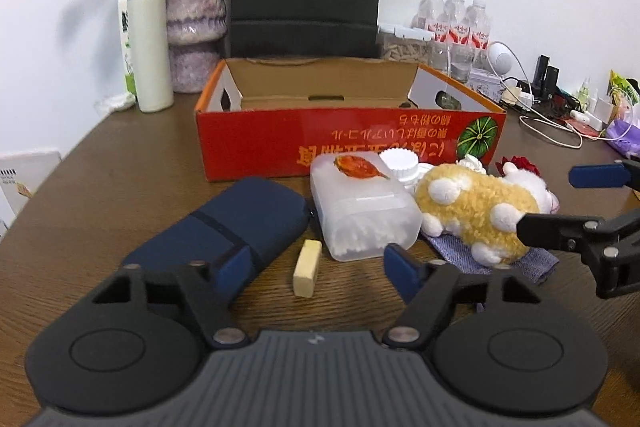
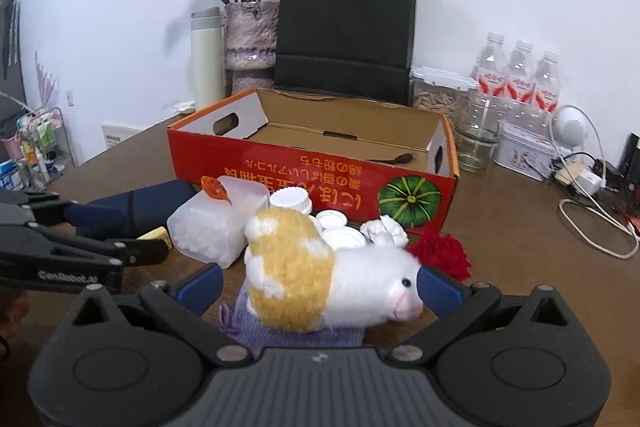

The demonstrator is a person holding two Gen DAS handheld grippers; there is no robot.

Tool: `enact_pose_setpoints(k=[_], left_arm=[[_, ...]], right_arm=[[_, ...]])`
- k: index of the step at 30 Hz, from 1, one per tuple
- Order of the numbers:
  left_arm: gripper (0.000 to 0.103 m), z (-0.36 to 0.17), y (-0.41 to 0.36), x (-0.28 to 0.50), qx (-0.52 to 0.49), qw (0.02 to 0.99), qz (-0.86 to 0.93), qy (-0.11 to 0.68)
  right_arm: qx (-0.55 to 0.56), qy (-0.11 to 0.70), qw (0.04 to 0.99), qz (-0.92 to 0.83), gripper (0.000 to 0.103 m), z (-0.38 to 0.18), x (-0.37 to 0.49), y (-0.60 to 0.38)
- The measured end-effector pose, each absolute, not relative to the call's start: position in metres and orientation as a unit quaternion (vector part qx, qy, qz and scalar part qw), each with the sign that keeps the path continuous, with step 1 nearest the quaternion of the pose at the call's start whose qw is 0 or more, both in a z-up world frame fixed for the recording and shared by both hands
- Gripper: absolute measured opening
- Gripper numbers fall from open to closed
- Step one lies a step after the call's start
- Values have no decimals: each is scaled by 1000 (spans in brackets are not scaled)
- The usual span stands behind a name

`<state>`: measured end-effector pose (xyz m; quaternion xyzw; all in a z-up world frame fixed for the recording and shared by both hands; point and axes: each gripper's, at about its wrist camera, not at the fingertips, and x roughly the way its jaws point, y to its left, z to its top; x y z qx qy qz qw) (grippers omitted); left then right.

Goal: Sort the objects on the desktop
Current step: 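Return the left gripper to the table and grasp the yellow eraser, then lift the eraser with the left gripper while the right gripper grasps the plush sheep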

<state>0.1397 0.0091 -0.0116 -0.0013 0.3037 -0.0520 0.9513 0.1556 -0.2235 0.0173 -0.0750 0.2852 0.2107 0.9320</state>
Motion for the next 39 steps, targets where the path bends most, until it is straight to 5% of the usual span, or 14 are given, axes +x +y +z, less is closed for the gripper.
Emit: enact_pose_setpoints(k=[12,17,23,27,39], left_arm=[[38,-22,12,154,-5,945,-58,321],[36,-27,16,159,-14,941,-64,331],[35,-29,17,159,-21,942,-67,327],[24,-29,16,158,-16,943,-69,326],[10,-16,13,141,-18,956,-71,283]], right_arm=[[-158,298,906,254,101,13,195,-184],[-136,329,895,268,80,0,212,-183],[-139,333,892,272,70,-8,213,-186],[-135,330,890,285,54,-9,210,-187],[-105,294,912,268,50,5,186,-200]])
